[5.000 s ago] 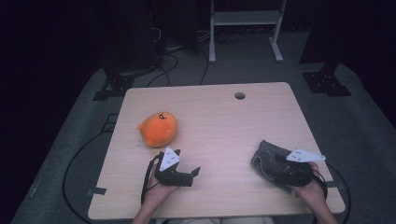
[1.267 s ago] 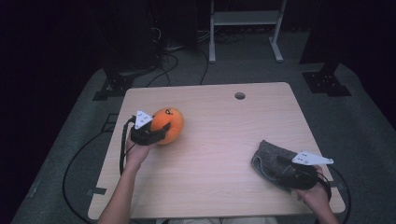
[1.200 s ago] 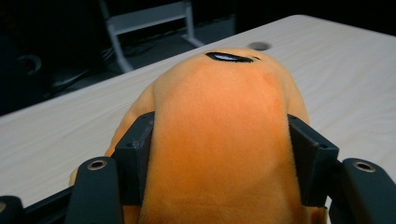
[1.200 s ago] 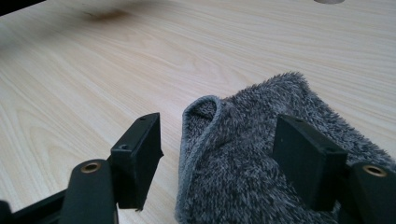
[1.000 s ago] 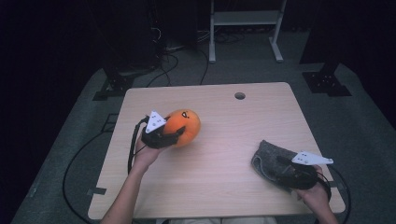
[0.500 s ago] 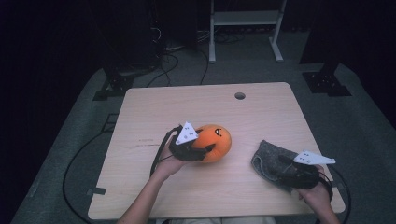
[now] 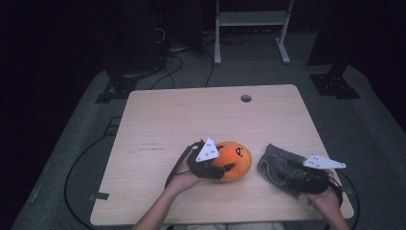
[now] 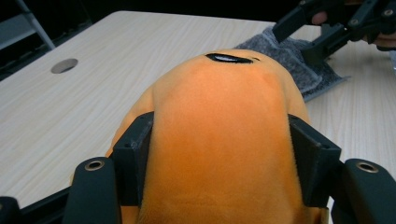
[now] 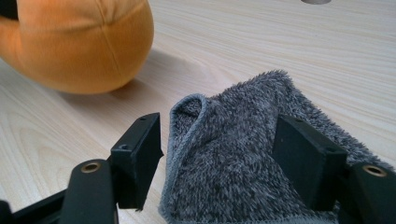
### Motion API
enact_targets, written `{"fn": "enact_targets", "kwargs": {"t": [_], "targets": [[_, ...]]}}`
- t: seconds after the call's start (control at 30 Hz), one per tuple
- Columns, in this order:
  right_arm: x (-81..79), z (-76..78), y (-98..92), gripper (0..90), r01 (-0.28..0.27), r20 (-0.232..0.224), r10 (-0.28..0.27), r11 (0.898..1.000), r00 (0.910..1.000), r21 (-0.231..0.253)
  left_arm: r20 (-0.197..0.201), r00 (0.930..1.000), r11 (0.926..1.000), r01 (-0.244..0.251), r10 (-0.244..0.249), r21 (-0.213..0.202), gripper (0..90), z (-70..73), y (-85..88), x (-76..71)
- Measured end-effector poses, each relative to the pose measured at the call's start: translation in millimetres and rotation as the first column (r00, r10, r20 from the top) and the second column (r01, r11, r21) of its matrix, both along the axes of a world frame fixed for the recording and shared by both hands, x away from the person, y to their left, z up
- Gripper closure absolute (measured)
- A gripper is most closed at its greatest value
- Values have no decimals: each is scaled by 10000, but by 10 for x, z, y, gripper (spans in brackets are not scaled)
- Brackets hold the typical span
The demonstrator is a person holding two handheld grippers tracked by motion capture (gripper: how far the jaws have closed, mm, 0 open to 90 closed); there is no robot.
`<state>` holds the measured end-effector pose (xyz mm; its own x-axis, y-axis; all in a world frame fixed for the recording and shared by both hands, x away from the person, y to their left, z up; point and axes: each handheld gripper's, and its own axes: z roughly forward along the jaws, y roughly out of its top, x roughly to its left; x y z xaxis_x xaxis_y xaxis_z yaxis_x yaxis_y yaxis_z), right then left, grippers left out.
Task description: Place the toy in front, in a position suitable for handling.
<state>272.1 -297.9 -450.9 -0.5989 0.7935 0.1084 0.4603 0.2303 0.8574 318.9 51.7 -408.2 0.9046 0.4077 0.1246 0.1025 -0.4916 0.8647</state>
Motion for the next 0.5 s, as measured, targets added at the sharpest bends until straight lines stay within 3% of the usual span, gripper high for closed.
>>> {"fn": "enact_targets", "kwargs": {"t": [0.13, 0.27, 0.3, 0.4, 0.43, 0.5], "targets": [[8, -8, 5, 312, -26, -37, 26, 10000, 10000, -58, -177, 9998, 9997, 123, -119, 229, 330, -105, -46, -13], [3, -5, 1, 312, -15, -40, 14, 10000, 10000, -59, -81, 9995, 9987, 324, -321, 392, 286, -195, -65, -33], [6, -8, -5, 312, 2, -56, -2, 10000, 10000, -31, -110, 9994, 9993, 325, -323, 179, 262, -219, -47, -50], [10, -15, -4, 312, 23, -108, -24, 10000, 9999, -53, -113, 9997, 9996, 231, -229, 171, 175, -222, -25, -59], [10, -14, -3, 312, 38, -118, -39, 10000, 9999, -34, -129, 9999, 9999, -10, 12, 138, 136, -205, -3, -79], [9, -12, -5, 312, 65, -121, -65, 10000, 9999, 3, -23, 9997, 9991, -248, 247, -347, 103, -178, 59, -134]]}}
